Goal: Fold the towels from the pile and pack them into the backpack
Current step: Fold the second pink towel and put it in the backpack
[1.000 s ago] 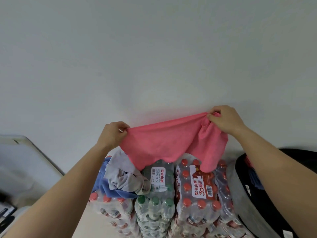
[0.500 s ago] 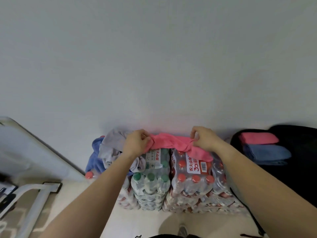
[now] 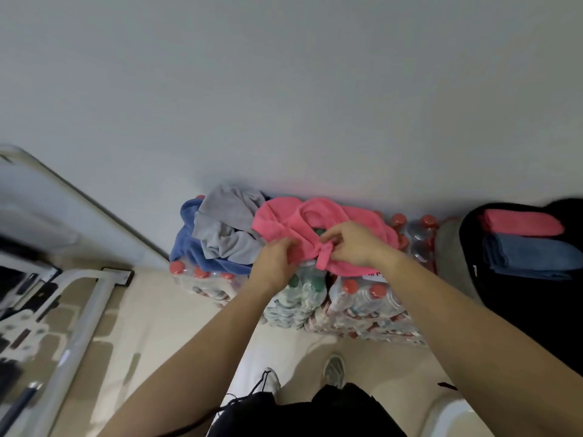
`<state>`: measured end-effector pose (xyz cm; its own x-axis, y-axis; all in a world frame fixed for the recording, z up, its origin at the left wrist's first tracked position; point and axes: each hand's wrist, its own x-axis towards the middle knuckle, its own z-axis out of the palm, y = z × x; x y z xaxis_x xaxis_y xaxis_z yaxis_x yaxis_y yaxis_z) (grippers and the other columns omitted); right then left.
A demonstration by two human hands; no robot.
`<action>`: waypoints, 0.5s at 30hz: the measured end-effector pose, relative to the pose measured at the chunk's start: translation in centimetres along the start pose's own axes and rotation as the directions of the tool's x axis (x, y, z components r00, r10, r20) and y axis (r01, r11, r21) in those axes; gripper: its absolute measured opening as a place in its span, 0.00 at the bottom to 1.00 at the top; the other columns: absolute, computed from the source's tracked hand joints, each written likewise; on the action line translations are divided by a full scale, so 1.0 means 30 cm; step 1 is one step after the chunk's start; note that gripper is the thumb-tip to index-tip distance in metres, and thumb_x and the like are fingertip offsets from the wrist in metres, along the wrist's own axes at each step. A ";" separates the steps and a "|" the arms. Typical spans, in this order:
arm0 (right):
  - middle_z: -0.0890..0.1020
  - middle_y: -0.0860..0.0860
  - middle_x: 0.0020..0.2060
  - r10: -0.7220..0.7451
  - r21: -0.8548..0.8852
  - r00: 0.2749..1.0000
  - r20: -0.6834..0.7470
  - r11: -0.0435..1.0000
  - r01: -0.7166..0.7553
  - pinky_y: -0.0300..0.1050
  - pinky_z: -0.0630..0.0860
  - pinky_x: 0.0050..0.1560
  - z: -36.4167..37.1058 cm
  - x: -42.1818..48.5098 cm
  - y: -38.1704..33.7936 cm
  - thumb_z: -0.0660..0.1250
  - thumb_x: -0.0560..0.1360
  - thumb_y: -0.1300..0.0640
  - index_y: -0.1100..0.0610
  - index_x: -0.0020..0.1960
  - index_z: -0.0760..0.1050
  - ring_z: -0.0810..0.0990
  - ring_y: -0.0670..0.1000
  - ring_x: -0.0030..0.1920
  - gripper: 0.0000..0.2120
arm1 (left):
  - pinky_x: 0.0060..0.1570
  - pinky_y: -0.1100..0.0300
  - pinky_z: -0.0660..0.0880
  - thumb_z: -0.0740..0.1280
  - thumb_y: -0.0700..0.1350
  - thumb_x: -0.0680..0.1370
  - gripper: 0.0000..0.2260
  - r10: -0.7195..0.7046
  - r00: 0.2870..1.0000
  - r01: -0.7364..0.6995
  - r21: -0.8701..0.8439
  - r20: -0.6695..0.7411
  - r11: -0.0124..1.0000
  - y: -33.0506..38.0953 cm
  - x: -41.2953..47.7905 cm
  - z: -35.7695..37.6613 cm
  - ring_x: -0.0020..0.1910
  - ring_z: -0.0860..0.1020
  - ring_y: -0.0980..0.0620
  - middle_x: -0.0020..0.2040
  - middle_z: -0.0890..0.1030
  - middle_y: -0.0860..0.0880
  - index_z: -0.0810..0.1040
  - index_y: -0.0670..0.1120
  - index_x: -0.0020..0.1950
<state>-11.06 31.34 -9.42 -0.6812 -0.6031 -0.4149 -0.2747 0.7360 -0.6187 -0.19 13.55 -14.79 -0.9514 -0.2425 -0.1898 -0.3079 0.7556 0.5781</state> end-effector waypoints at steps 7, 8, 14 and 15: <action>0.79 0.44 0.46 -0.142 -0.161 0.989 -0.044 0.978 0.134 0.46 0.73 0.48 0.052 0.044 0.037 0.73 0.73 0.54 0.49 0.48 0.83 0.78 0.47 0.47 0.04 | 0.42 0.50 0.74 0.64 0.49 0.77 0.07 0.022 0.994 -0.006 0.147 -0.106 0.989 -0.045 -0.059 0.025 0.47 0.75 0.44 0.46 0.79 0.47 0.79 0.47 0.48; 0.76 0.45 0.49 -0.167 -0.219 0.984 -0.070 0.964 0.148 0.47 0.73 0.51 0.060 0.045 0.041 0.72 0.73 0.52 0.48 0.48 0.83 0.76 0.48 0.50 0.04 | 0.41 0.50 0.73 0.63 0.50 0.79 0.09 0.009 0.991 0.009 0.132 -0.135 0.991 -0.037 -0.062 0.017 0.46 0.75 0.44 0.46 0.79 0.47 0.76 0.46 0.48; 0.80 0.42 0.48 -0.303 -0.207 0.930 -0.206 0.943 0.261 0.51 0.77 0.48 0.060 0.018 0.008 0.66 0.72 0.53 0.47 0.43 0.80 0.78 0.46 0.48 0.04 | 0.38 0.55 0.74 0.64 0.47 0.79 0.02 -0.032 0.982 0.014 -0.098 -0.184 0.995 0.000 -0.048 -0.053 0.37 0.76 0.53 0.37 0.79 0.56 0.76 0.53 0.50; 0.81 0.41 0.43 -0.298 -0.189 0.933 -0.201 0.947 0.261 0.52 0.78 0.44 0.053 0.011 -0.006 0.65 0.73 0.54 0.47 0.43 0.79 0.78 0.44 0.43 0.05 | 0.38 0.56 0.74 0.66 0.45 0.79 0.03 -0.055 0.980 0.022 -0.172 -0.192 0.985 0.009 -0.043 -0.064 0.36 0.77 0.56 0.36 0.79 0.57 0.78 0.53 0.49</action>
<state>-10.15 30.52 -10.51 -0.6902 -0.7203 -0.0691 -0.5665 0.5974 -0.5676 0.95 12.89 -12.87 -0.9159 -0.3960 -0.0656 -0.3244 0.6339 0.7021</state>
